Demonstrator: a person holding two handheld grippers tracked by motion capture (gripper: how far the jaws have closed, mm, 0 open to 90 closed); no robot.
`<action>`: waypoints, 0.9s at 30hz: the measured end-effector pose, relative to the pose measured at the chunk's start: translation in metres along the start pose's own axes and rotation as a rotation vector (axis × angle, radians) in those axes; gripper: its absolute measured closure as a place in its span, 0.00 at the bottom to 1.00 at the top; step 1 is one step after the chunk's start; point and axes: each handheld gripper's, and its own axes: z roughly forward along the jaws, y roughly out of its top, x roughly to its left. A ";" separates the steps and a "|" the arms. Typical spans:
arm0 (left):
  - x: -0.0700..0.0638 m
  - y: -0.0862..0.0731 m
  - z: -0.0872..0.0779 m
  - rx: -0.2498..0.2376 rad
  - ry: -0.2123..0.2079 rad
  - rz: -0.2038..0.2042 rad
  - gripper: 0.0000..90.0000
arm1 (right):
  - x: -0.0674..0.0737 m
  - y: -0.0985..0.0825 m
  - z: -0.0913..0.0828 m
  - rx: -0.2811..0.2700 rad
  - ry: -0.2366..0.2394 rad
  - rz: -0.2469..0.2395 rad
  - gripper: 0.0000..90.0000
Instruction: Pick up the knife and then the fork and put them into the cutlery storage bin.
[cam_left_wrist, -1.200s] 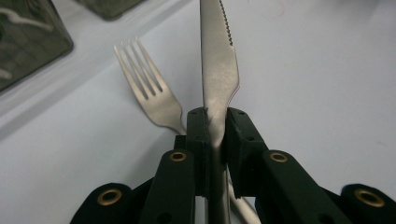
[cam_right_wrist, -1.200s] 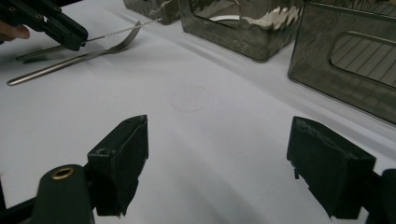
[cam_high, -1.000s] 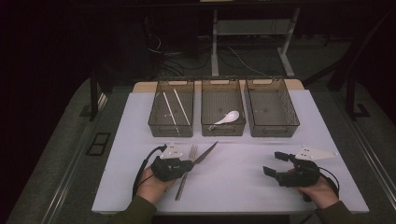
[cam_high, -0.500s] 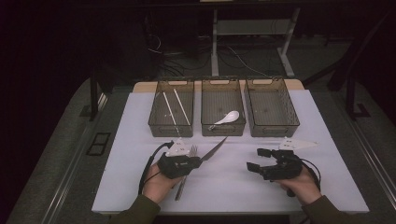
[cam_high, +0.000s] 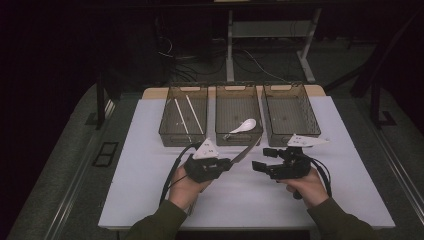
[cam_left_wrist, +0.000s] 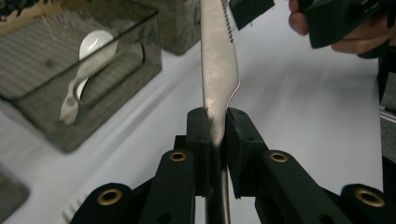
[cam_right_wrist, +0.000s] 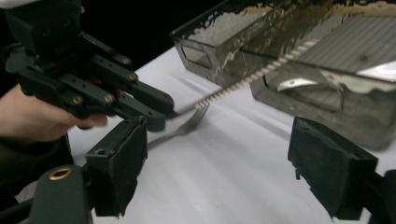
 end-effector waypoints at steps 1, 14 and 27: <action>0.000 0.002 0.002 -0.001 -0.002 0.001 0.88 | 0.000 0.002 0.001 -0.005 0.002 0.005 0.24; -0.009 0.011 0.015 -0.016 0.001 0.033 0.88 | -0.007 0.012 0.005 -0.045 0.014 0.079 0.44; -0.009 0.015 0.016 -0.049 0.011 0.036 0.88 | -0.010 0.016 0.011 -0.041 0.034 0.145 0.72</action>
